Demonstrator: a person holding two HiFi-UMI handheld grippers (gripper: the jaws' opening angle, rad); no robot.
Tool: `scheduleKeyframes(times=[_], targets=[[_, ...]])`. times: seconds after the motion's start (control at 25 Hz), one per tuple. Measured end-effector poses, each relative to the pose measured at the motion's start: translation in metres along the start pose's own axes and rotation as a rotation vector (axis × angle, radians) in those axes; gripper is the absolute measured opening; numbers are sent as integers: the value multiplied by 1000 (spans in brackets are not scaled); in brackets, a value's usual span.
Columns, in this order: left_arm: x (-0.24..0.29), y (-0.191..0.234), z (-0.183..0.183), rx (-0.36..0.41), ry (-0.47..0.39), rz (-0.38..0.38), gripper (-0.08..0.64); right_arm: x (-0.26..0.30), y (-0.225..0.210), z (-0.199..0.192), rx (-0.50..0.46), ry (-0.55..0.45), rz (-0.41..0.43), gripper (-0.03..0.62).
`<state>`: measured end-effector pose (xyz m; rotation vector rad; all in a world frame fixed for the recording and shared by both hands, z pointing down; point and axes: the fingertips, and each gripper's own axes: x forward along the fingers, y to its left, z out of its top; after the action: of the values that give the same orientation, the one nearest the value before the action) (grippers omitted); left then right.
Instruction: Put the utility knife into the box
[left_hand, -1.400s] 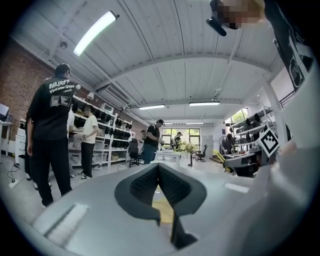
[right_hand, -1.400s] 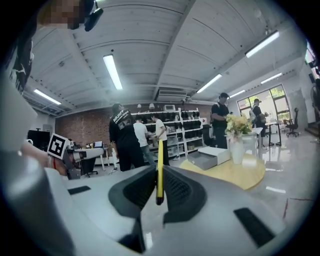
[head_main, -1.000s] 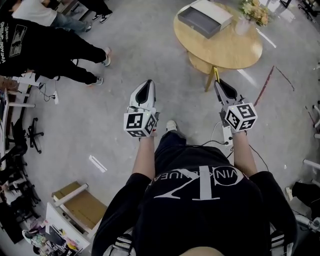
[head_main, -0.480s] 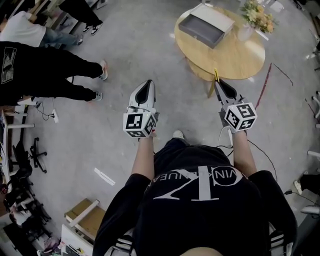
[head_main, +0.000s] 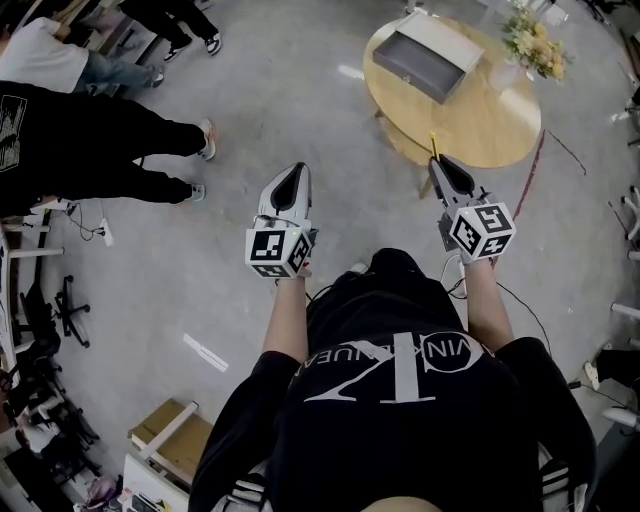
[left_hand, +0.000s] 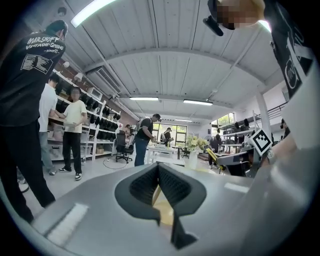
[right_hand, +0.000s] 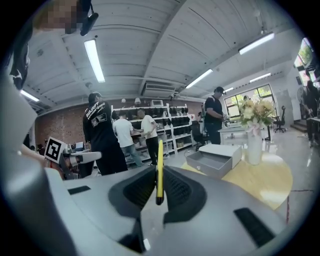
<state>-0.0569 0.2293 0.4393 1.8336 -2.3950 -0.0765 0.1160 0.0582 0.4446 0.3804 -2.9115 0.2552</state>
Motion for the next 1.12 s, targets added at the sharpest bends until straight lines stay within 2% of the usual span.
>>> scheduleKeyframes(times=[0.28,0.48,0.64,0.76,0.92,1.12], targets=[[-13,19,-9,-21,11,47,11,13,2,-3,8,7,7,54],[2,35,-4,-3,-3,54,11,37,-5,2,9,-13,9,54],[29,53,5,-6,-13,52,11,61,-15,15,6,-30,2,54],[59,61,11,0,-16,18,11,80,-29,24,1,-35,-12,54],[101,62,9,6,6,-30,11,99,-60,27,26,-23,-51,54],[137,76,3,-17,36,-45,11,129,-81,31,33,5,-58,54]])
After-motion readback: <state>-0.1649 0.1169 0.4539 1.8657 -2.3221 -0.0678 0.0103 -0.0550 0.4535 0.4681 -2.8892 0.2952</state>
